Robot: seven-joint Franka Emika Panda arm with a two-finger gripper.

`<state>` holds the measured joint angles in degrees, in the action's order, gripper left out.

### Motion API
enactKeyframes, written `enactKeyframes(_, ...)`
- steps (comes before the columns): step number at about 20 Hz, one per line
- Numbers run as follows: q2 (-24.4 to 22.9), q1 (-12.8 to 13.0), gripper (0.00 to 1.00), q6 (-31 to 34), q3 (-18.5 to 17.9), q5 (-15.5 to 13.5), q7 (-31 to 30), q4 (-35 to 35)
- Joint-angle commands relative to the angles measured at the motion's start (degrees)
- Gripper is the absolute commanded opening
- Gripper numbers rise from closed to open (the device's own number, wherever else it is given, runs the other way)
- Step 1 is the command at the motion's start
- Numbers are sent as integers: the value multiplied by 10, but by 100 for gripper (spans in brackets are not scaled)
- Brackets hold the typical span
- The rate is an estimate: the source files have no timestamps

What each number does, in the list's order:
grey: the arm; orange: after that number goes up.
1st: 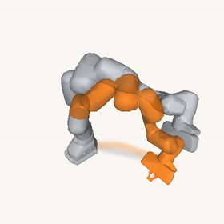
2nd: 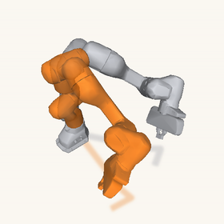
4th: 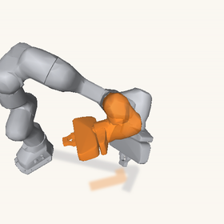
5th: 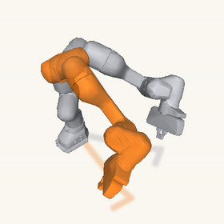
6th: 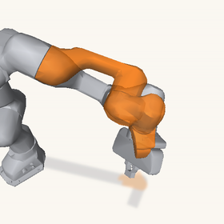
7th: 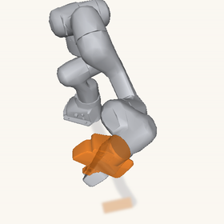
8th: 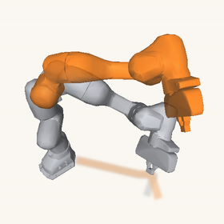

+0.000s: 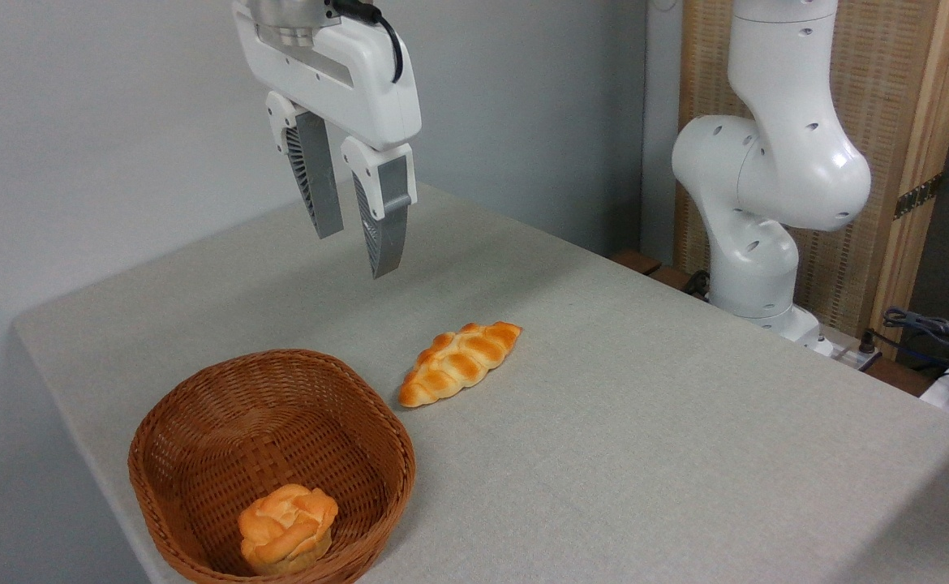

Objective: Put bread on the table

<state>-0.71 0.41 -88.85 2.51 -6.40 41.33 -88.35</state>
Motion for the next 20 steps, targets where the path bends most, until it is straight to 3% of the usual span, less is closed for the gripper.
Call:
enactKeyframes(1, -10, 6, 100, 15, -7, 7, 5, -3)
enactKeyframes(12, -16, 6, 100, -8, -6, 7, 9, -31)
enactKeyframes(16, -92, 7, 100, -185, -5, 7, 9, -187)
enactKeyframes(20, -83, 7, 100, -357, -7, 8, 22, -267)
